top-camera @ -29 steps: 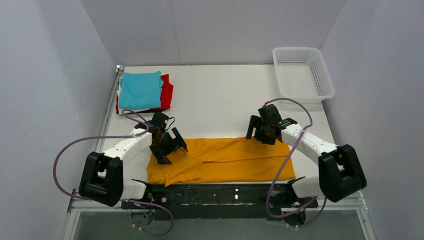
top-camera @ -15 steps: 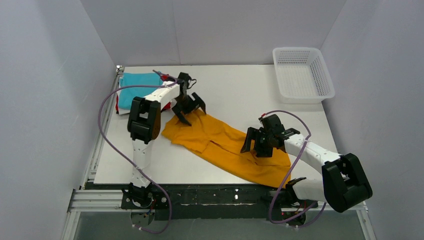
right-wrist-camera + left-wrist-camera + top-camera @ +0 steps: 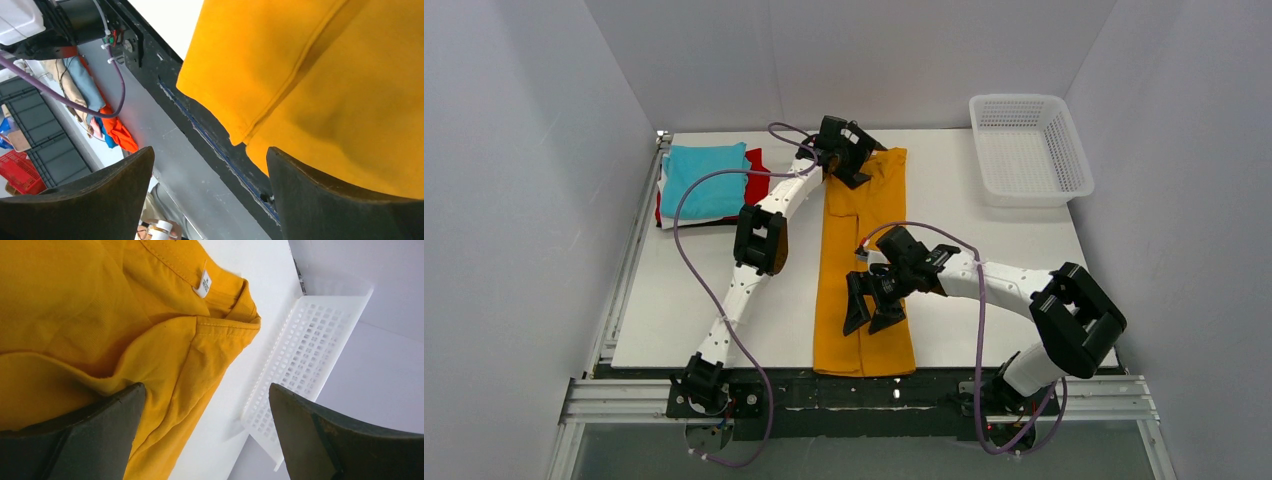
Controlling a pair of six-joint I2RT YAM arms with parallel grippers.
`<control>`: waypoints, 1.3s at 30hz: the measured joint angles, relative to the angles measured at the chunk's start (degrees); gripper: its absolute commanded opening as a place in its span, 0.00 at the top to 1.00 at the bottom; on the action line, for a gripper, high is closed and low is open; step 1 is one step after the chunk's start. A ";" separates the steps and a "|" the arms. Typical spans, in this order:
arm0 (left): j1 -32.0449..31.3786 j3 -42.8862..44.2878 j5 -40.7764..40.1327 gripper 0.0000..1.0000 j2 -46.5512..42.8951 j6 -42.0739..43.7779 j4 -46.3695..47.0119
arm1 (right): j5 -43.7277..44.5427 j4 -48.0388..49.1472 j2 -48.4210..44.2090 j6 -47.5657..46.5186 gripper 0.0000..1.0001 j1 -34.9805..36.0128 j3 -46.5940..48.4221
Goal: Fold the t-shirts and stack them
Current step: Rotate the tshirt 90 degrees, then grab the bottom of the folded rectangular tshirt with both arms
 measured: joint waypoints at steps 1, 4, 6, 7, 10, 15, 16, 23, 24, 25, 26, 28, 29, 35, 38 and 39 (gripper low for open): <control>-0.11 -0.17 -0.76 0.02 -0.17 0.59 0.00 | 0.09 -0.22 0.00 0.02 0.09 0.04 0.02; -0.55 1.14 -3.13 0.02 -0.15 2.27 -1.70 | 1.70 -1.60 -0.57 0.26 0.08 -0.09 0.02; -0.68 1.36 -3.98 0.02 -0.20 3.04 -2.32 | 4.35 -2.69 -2.82 0.76 0.08 -0.09 -0.11; -0.68 1.36 -4.61 0.02 -0.33 3.78 -2.75 | 6.43 -3.19 -5.05 1.27 0.08 -0.13 -0.35; -0.37 1.55 -7.06 0.02 -1.14 6.27 -5.11 | 13.14 -3.61 -13.90 3.15 0.08 -0.28 -2.14; 2.47 1.49 -8.83 0.02 -2.54 10.27 -9.22 | 24.33 -4.07 -27.78 8.46 0.07 -1.01 -5.86; 3.23 1.64 -8.74 0.02 -2.62 11.17 -9.60 | 25.97 -4.00 -29.53 10.05 0.07 -1.20 -6.97; 6.29 -6.73 -8.83 0.02 -9.57 20.17 -12.48 | 29.99 -5.97 -34.03 14.86 0.07 -2.05 -13.38; 6.34 -8.98 -8.76 0.02 -11.76 21.44 -13.38 | 30.38 -6.64 -34.47 15.37 0.06 -2.08 -13.40; 6.29 -12.20 -8.28 0.02 -14.91 23.08 -14.45 | 30.56 -7.08 -34.99 15.80 0.06 -2.08 -13.42; 6.10 -15.52 -7.63 0.02 -18.38 24.52 -15.50 | 30.75 -7.43 -35.65 16.35 0.06 -2.08 -13.57; 5.27 -23.43 -6.36 0.02 -26.77 27.17 -16.74 | 30.71 -8.15 -36.76 17.55 0.07 -2.16 -14.34; 4.55 -29.00 -5.88 0.02 -32.37 28.79 -16.70 | 30.49 -8.37 -37.13 18.10 0.08 -2.34 -14.88; -5.75 -67.41 -6.84 0.02 -70.55 32.54 -16.52 | 29.86 -12.09 -40.50 22.51 0.16 -3.02 -20.83; -12.83 -84.63 -6.84 0.02 -84.21 30.80 -17.35 | 28.94 -14.56 -43.41 24.94 0.21 -3.39 -23.76; -14.43 -89.33 -6.93 0.02 -86.90 30.08 -17.79 | 28.46 -14.69 -44.28 25.57 0.23 -3.52 -24.52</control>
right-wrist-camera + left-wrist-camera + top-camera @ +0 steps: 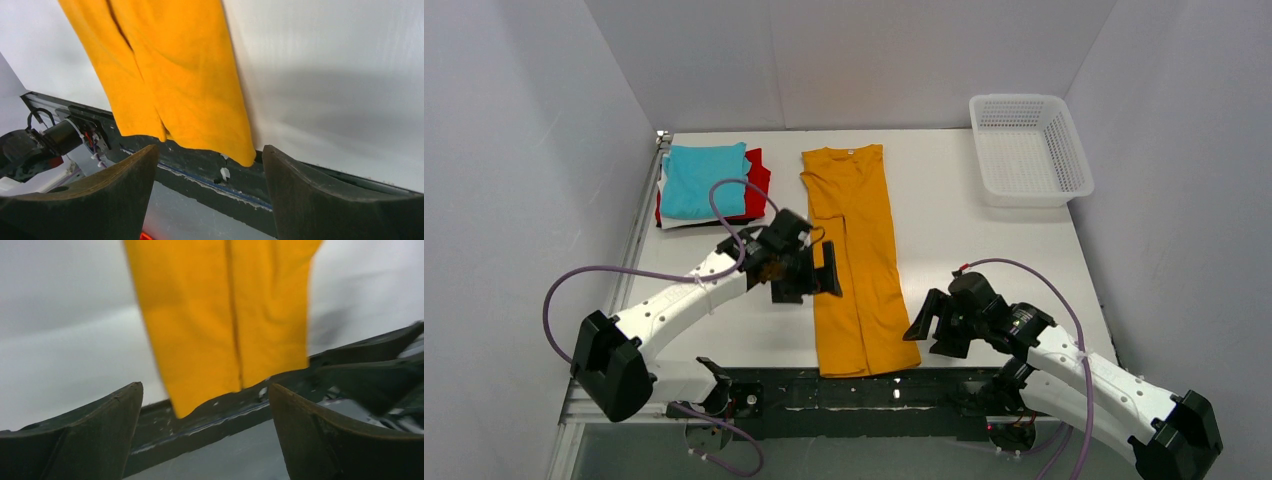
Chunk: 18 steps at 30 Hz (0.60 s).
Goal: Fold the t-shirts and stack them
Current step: Grab the bottom of the folded rectangular tshirt with both arms
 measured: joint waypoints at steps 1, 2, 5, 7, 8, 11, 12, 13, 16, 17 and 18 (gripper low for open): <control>-1.62 -4.94 -0.04 0.03 -2.40 -1.16 -0.79 | -0.57 0.07 -0.92 0.70 0.24 -0.07 -0.85; -2.71 -8.26 0.02 0.04 -3.72 -2.16 -1.20 | -1.18 0.13 -1.81 1.38 0.25 -0.07 -1.81; -6.86 -17.64 0.26 0.13 -8.70 -6.75 -1.95 | -2.75 0.98 -2.93 3.45 0.31 -0.07 -4.57; -9.35 -20.57 0.20 0.20 -11.52 -9.25 -1.73 | -3.56 1.51 -2.56 4.09 0.35 -0.07 -5.42; -10.34 -21.42 0.24 0.25 -12.44 -10.29 -1.42 | -3.96 1.66 -1.97 4.33 0.37 -0.07 -5.51; -13.57 -24.17 0.46 0.36 -13.60 -13.94 1.99 | -4.74 2.45 0.42 4.94 0.43 -0.09 -5.51; -14.38 -25.18 0.61 0.39 -13.05 -15.19 3.43 | -5.05 2.62 1.09 5.07 0.46 -0.09 -5.51; -15.10 -26.23 0.85 0.40 -12.02 -16.50 4.90 | -5.46 2.95 1.68 5.18 0.49 -0.11 -5.53; -16.35 -28.33 1.79 0.42 -8.39 -19.39 8.72 | -6.32 3.93 2.60 5.40 0.52 -0.11 -5.53; -16.68 -28.79 2.10 0.42 -7.15 -20.17 9.84 | -6.58 4.11 2.78 5.44 0.52 -0.11 -5.55; -16.94 -28.94 2.21 0.42 -6.29 -20.81 10.45 | -6.80 4.28 2.82 5.44 0.53 -0.11 -5.62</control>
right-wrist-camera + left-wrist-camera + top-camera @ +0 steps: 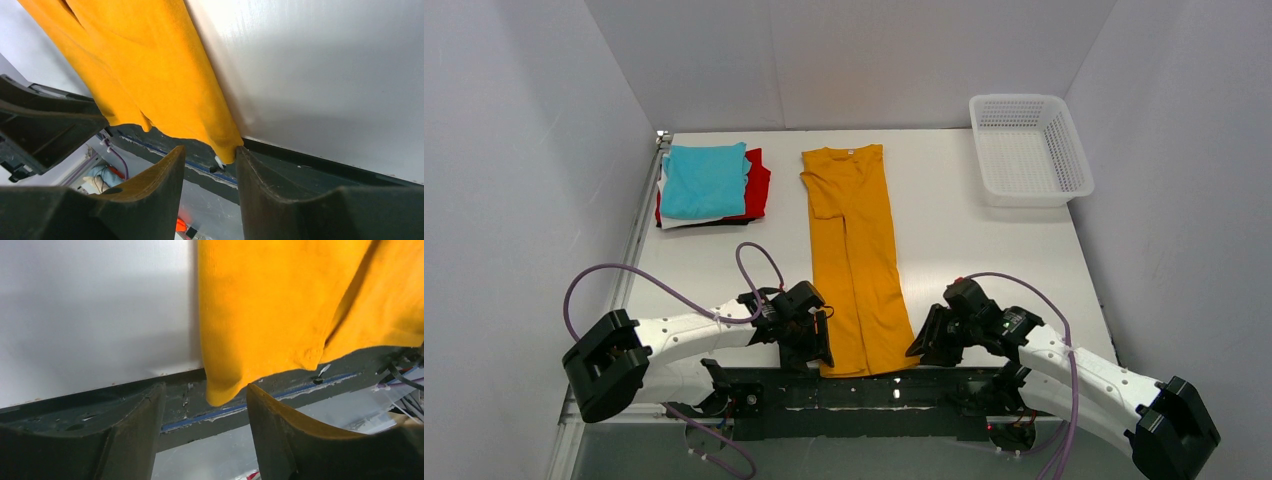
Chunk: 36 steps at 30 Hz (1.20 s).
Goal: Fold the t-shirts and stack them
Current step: Grab the bottom of the folded rectangular tshirt with both arms
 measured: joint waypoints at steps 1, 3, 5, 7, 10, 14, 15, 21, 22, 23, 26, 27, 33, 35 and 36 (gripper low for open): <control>-0.22 -0.13 0.07 0.42 0.61 -0.48 0.70 | -0.31 0.33 0.00 0.00 0.53 0.00 -0.17; -0.48 -0.28 0.15 0.45 1.20 -1.09 1.75 | -0.59 1.16 -0.17 0.13 0.55 0.00 -0.90; -0.72 -0.55 0.17 0.50 1.60 -1.99 3.02 | -0.61 1.31 -0.48 0.31 0.55 0.00 -1.84; -0.72 -0.57 0.24 0.56 2.10 -2.54 3.78 | -0.59 1.27 -0.57 0.61 0.55 0.00 -2.62; -0.72 -0.57 0.44 0.66 2.84 -2.93 4.37 | -0.57 1.11 -0.57 1.03 0.55 0.00 -3.15; -0.72 -0.57 1.49 0.85 3.96 -3.39 5.31 | -0.98 2.86 0.52 1.22 0.63 0.00 -3.78; -0.72 -0.57 1.88 0.89 4.33 -3.37 5.53 | -1.16 3.67 1.27 1.16 0.65 0.00 -3.78; -0.72 -0.57 3.02 1.00 5.07 -3.76 6.14 | -3.26 8.33 6.54 0.94 0.91 0.00 -3.76; -0.72 -0.57 3.06 1.00 5.07 -3.74 6.23 | -3.56 8.79 7.21 0.68 0.92 0.00 -3.76; -0.72 -0.57 3.13 1.00 4.96 -3.72 6.25 | -3.78 8.98 7.52 0.50 0.93 0.00 -3.74; -0.74 -0.57 3.50 1.00 4.09 -3.52 6.71 | -3.87 9.05 7.10 -0.33 0.94 0.00 -3.69; -0.76 -0.57 3.72 1.00 3.50 -3.32 7.08 | -3.82 8.85 6.60 -0.55 0.94 0.00 -3.63; -0.76 0.59 3.63 1.00 -0.42 -1.49 6.05 | -3.19 7.21 0.59 -1.86 0.99 0.00 -1.75; -0.59 2.14 2.95 1.00 -0.85 -0.50 4.96 | -2.69 6.95 -0.31 -2.21 0.99 0.00 -0.35; -0.46 2.82 2.71 1.00 -0.94 -0.04 4.66 | -2.49 6.78 -0.31 -2.47 0.99 -0.02 0.37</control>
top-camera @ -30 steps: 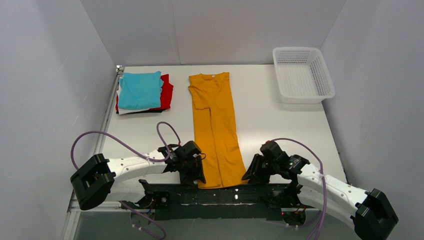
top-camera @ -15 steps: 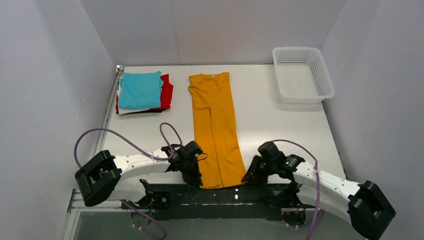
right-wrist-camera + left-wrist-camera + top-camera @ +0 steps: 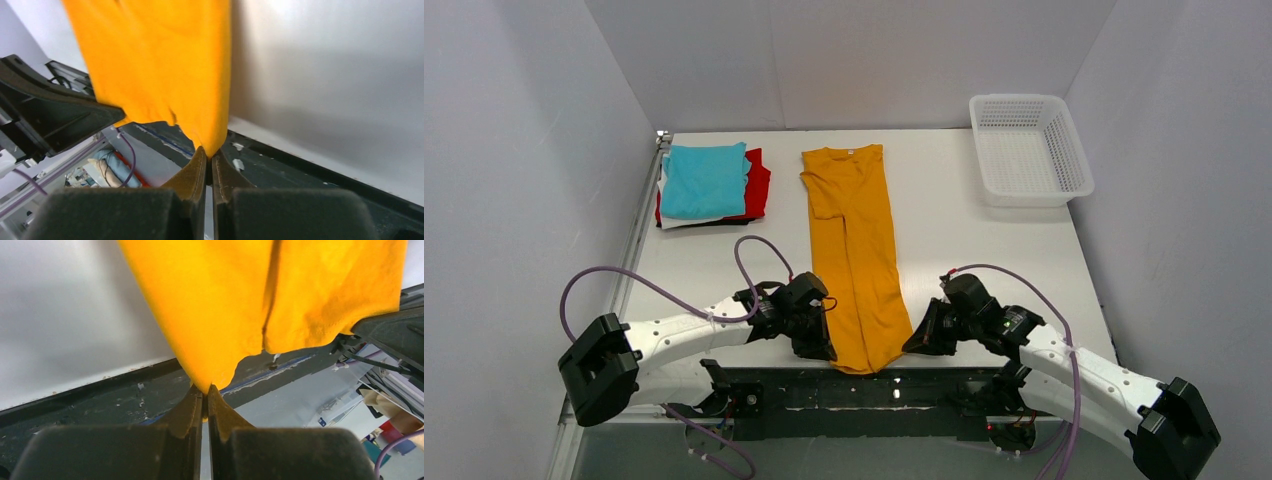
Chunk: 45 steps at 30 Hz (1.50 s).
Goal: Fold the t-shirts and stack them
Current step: Grab the bottom of the folded rectangular tshirt with both arms, then fold the folded rectangular tshirt in 1/3 of the way
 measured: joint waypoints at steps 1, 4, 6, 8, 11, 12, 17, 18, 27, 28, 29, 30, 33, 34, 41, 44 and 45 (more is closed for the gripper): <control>0.44 0.96 -0.39 1.00 -0.02 0.52 -0.66 | 0.35 -0.17 0.26 -0.52 0.99 -0.17 1.01; 2.95 3.67 -0.83 1.00 0.00 2.12 -2.75 | 0.94 -0.48 2.43 -2.10 0.99 -1.33 5.16; 5.88 5.40 -0.87 1.00 0.11 3.21 -3.74 | 1.09 -0.37 4.22 -3.13 0.99 -2.58 7.76; 8.52 6.86 -1.05 1.00 0.39 4.28 -4.52 | 0.81 -0.07 6.95 -4.61 0.99 -4.76 10.71; 12.55 10.23 -2.43 1.00 1.88 6.84 -6.75 | 0.37 0.11 11.76 -6.91 0.99 -8.68 15.26; 13.75 11.72 -2.95 1.00 2.69 7.85 -7.65 | 0.22 0.17 13.07 -7.43 0.99 -9.62 16.48; 19.12 19.12 -4.07 1.00 7.89 11.67 -10.01 | -1.44 0.55 22.67 -10.99 0.99 -14.34 25.20; 20.00 20.33 -4.07 1.00 8.98 12.22 -10.34 | -1.70 0.55 24.24 -11.52 0.99 -14.93 26.73; 28.68 31.74 -3.43 1.00 21.09 16.28 -11.76 | -5.05 -0.28 38.95 -16.06 0.99 -20.44 42.42; 29.51 33.38 -2.99 1.00 22.69 16.63 -11.93 | -5.53 -0.37 40.48 -16.33 0.99 -20.94 43.78; 30.27 34.82 -2.64 1.00 24.26 16.96 -11.74 | -5.86 -0.57 42.07 -16.61 0.99 -21.35 45.20; 30.95 36.13 -2.27 1.00 25.73 17.31 -11.65 | -6.12 -0.70 43.60 -16.98 0.99 -21.70 46.53; 32.59 38.86 -1.46 1.00 29.24 18.03 -11.61 | -6.88 -1.36 48.13 -17.57 0.99 -22.47 50.29; 33.14 39.87 -1.31 1.00 30.49 18.27 -11.69 | -7.02 -1.36 49.86 -17.81 0.99 -22.69 51.63; 35.43 46.62 -0.20 1.00 38.77 20.06 -12.72 | -6.84 -3.02 58.23 -19.58 0.99 -23.45 59.30; 35.78 49.27 0.85 1.00 42.10 20.63 -12.68 | -6.67 -3.13 60.00 -20.22 0.99 -23.89 60.65; 35.85 49.81 0.94 0.99 43.08 20.81 -12.72 | -6.56 -3.15 60.78 -20.39 0.99 -24.02 61.16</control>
